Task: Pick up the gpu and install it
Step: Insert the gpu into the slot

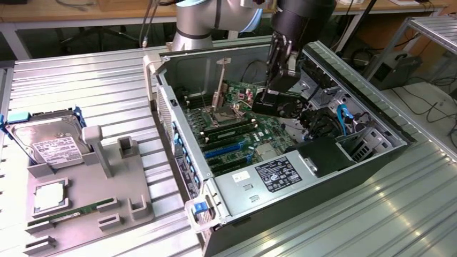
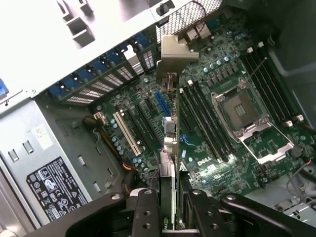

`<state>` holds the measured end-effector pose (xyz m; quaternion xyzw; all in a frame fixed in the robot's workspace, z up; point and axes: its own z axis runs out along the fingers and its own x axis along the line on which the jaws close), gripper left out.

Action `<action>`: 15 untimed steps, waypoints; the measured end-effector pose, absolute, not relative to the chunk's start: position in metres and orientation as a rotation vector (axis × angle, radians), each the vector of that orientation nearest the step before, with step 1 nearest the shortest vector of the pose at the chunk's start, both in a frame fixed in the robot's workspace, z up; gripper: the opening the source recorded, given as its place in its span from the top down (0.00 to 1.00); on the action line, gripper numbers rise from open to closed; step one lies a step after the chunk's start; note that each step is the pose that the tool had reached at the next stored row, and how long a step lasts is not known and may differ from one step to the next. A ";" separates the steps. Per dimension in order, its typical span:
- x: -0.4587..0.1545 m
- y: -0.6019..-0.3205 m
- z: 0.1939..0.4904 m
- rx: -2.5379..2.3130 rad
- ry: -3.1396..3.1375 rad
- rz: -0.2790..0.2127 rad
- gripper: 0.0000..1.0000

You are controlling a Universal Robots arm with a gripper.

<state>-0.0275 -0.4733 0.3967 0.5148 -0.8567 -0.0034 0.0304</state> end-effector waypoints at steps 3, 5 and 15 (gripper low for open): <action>-0.027 -0.473 0.395 1.663 -2.593 -0.008 0.74; -0.028 -0.473 0.393 1.709 -2.563 -0.006 0.74; -0.027 -0.473 0.384 1.930 -2.401 0.002 0.74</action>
